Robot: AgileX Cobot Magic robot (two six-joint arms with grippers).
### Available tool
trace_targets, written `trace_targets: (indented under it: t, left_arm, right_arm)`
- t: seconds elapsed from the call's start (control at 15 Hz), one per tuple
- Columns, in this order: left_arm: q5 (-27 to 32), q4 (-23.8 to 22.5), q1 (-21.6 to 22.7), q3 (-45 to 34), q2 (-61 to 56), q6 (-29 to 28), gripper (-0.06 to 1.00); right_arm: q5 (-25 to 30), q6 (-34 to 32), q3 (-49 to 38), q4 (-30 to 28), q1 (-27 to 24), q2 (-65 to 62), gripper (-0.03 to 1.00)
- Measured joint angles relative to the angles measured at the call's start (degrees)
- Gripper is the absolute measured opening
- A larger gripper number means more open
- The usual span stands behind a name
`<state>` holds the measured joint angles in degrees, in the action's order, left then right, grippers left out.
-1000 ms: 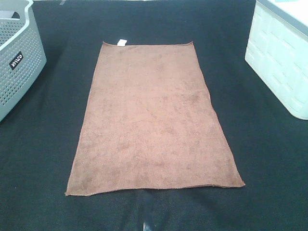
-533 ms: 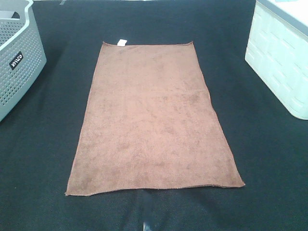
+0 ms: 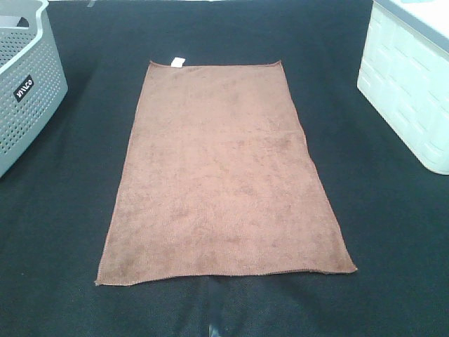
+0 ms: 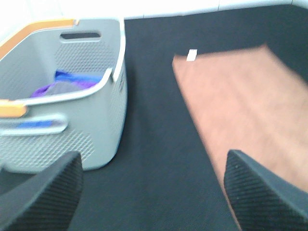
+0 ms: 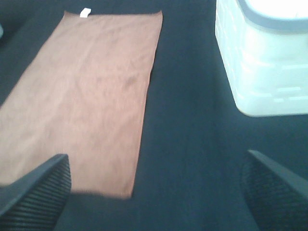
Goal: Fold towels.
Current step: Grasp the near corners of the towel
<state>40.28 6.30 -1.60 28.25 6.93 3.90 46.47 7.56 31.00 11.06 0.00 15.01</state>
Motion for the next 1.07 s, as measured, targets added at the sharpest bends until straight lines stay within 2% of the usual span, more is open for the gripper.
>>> trace_targets:
  t: [0.13, 0.27, 0.4, 0.53, 0.73, 0.8, 0.87, 1.07]
  left_arm:
    - [-9.91, 4.18, 0.00, -2.12, 8.59, -1.38, 0.76]
    - [-17.53, 10.77, 0.00, -2.75, 19.31, -1.66, 0.75]
    - [-21.72, 18.28, 0.00, -2.86, 33.52, -0.80, 0.75]
    - [-21.89, 22.80, 0.00, -2.86, 45.84, 2.41, 0.75]
    - [-18.16, 30.83, 0.00, -0.57, 61.02, 12.38, 0.75]
    - [-16.33, 34.95, 0.00, 1.15, 65.37, 16.62, 0.75]
    - [-13.87, 40.34, 0.00, 2.92, 70.47, 23.49, 0.75]
    - [-11.06, 53.51, 0.00, 3.84, 80.16, 35.41, 0.75]
  right_arm:
    - [-6.82, -0.63, 1.49, 1.03, 0.00, 9.85, 0.89]
    - [-8.25, -0.86, 4.70, 1.26, 0.00, 20.34, 0.89]
    - [-7.10, -0.86, 8.82, 3.38, 0.00, 32.31, 0.89]
    - [-6.02, -0.86, 10.31, 6.36, 0.00, 41.83, 0.88]
    - [-5.67, -0.11, 10.37, 9.68, 0.00, 53.69, 0.88]
    - [-5.67, 1.20, 10.43, 10.71, 0.00, 57.47, 0.88]
    - [-5.79, 3.78, 10.43, 12.72, 0.00, 62.45, 0.88]
    - [-6.13, 10.54, 10.43, 18.74, 0.00, 71.39, 0.88]
